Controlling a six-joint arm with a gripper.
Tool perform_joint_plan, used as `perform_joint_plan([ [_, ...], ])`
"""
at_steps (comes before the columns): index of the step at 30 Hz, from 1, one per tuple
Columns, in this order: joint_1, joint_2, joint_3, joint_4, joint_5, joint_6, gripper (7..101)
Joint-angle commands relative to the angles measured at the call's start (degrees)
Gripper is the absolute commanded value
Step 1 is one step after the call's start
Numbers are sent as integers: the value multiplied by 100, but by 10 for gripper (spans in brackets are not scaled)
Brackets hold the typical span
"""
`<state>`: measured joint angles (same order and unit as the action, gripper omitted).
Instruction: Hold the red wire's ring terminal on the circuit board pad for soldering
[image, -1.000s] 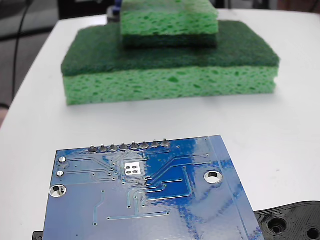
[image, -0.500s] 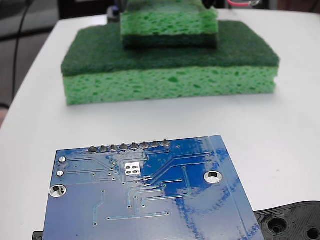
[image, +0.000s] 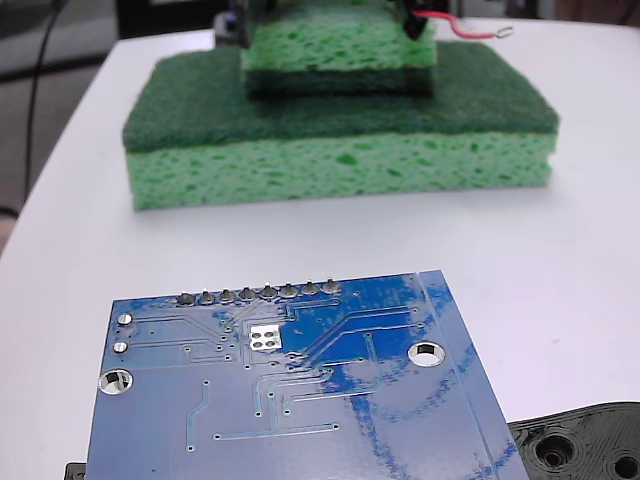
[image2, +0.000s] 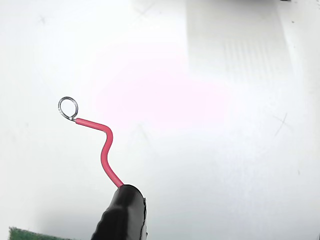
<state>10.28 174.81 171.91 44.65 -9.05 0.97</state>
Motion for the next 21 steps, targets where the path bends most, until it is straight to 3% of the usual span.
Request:
perform_joint_plan([
  [1,0,18,-26,-18,-53,0,1003],
  [21,0,18,-26,-26,105,88,1003],
])
